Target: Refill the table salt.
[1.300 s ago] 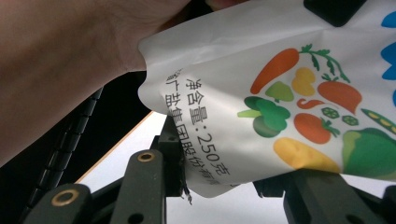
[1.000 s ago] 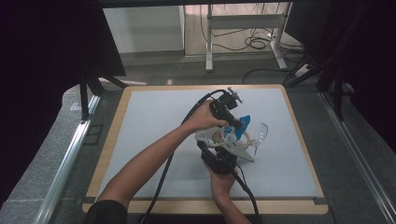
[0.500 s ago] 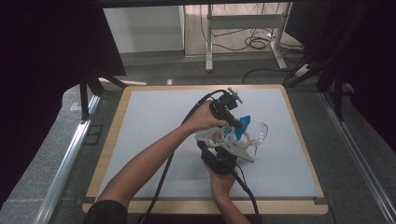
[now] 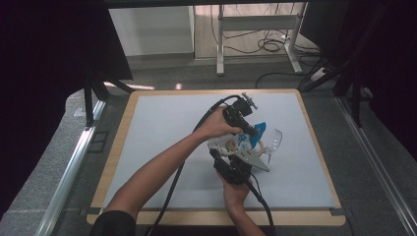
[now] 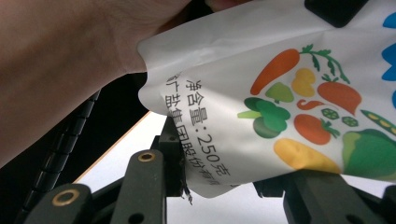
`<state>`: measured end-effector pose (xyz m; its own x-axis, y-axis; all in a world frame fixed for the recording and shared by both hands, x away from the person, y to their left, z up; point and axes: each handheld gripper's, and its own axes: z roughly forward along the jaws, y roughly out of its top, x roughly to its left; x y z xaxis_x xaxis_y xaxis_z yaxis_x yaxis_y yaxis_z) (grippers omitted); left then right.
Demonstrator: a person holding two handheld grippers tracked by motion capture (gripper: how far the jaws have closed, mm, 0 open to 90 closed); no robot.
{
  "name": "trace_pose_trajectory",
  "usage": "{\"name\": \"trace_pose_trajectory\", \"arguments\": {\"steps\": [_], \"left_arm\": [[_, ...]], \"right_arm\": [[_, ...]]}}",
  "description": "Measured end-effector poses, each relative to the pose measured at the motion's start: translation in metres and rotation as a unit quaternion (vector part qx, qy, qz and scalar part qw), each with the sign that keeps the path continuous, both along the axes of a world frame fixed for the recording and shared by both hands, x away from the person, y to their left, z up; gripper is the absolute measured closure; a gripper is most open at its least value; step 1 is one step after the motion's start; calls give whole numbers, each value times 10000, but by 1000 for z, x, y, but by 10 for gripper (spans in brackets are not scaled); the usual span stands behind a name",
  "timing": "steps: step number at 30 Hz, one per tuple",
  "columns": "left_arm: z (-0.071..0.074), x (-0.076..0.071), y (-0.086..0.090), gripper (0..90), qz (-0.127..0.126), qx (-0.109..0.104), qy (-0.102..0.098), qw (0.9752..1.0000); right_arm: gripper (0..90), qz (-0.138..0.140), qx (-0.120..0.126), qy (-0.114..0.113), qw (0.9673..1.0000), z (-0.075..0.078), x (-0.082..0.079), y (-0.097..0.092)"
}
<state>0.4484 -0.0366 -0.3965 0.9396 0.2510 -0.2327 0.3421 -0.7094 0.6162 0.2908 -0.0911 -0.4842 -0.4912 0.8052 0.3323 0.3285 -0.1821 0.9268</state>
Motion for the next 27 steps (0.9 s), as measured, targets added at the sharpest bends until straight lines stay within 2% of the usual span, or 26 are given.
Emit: {"name": "trace_pose_trajectory", "arguments": {"steps": [13,27], "left_arm": [[-1,1,2,897,29,12,14,10000],[-2,2,7,897,38,10,4,10000]], "right_arm": [[625,-41,75,22,10000,-1,0,3],[626,-83,41,-25,10000,-3,2,8]]}}
